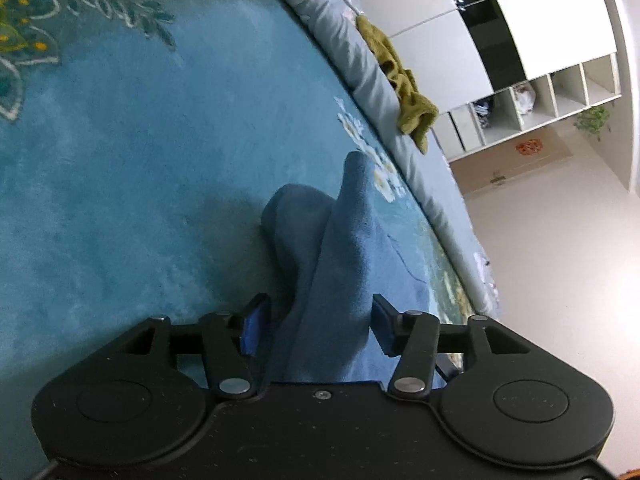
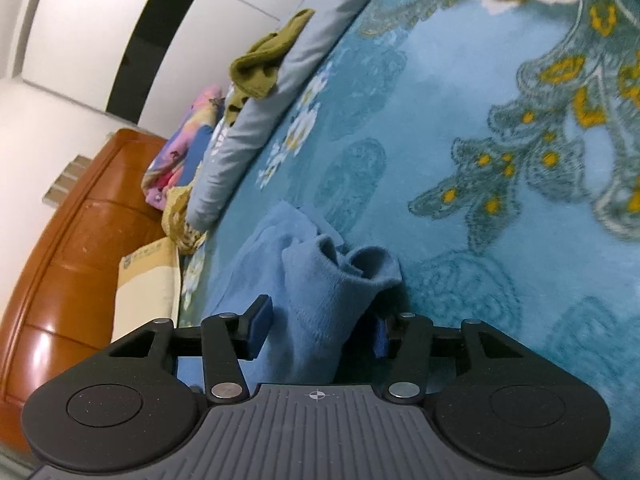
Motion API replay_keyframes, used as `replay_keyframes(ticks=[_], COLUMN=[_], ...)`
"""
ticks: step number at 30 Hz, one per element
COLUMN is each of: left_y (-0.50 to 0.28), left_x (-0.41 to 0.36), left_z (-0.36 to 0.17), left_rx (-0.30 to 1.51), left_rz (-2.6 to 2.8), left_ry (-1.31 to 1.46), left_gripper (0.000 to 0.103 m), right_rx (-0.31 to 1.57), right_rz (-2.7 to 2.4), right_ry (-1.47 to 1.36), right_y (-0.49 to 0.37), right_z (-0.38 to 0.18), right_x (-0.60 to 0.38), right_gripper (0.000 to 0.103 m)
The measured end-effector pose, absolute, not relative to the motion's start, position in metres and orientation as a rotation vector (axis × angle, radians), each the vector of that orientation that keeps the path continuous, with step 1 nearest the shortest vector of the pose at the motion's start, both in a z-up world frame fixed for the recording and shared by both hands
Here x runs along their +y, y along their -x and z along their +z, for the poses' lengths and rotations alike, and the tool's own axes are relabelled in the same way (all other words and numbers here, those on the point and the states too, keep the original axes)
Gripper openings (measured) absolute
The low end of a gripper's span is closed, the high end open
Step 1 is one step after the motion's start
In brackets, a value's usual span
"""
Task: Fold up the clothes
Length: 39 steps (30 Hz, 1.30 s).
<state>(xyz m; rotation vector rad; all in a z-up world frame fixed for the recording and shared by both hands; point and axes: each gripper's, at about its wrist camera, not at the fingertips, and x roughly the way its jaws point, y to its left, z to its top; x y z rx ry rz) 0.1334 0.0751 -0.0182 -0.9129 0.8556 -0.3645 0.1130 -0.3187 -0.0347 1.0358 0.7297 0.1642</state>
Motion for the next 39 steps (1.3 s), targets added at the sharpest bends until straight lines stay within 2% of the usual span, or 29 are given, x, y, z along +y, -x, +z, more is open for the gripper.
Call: replay_keyframes(ticks=[4,7,8,9,10,11,13,20,26,39], left_y=[-0.141,-0.146,-0.147,-0.148,-0.147,-0.146,-0.142,-0.112,-0.096,-0.097], left_x=[0.071,0.068,0.067,0.067,0.066,0.066,0.065,0.051,0.01,-0.14], left_z=[-0.023,-0.024,-0.023,-0.022,-0.02,-0.017,-0.009,0.023,0.05,0.121], left_rx=[0.842,0.843,0.844,0.845,0.841,0.837,0.826,0.77,0.77,0.76], left_rz=[-0.41,-0.402,-0.395,-0.388,-0.383,-0.379,-0.376,-0.451,-0.523,-0.763], left_ry=[0.913,0.924,0.927,0.929,0.924,0.917,0.897,0.872,0.801,0.633], left_gripper=[0.052,0.044,0.037,0.034,0.026,0.021,0.018,0.018,0.018,0.017], right_rx=[0.706,0.694,0.697,0.695,0.692,0.683,0.666,0.585,0.504,0.333], right_rz=[0.188,0.215,0.218,0.215,0.211,0.216,0.228,0.293,0.297,0.197], right_ry=[-1.045,-1.042,-1.056,-1.064,-1.073,-1.08,-1.075,-1.042,-1.035,-1.001], right_y=[-0.127,-0.138,-0.141,-0.143,-0.145,-0.145,-0.143,-0.107,-0.07,-0.004], right_z=[-0.038,-0.038,-0.039,-0.039,-0.038,-0.038,-0.032,0.001,0.025,0.077], right_x=[-0.313,-0.308,-0.308,-0.308,-0.307,-0.307,-0.306,-0.32,-0.359,-0.484], right_gripper=[0.047,0.047,0.044,0.04,0.03,0.024,0.02,0.019,0.019,0.019])
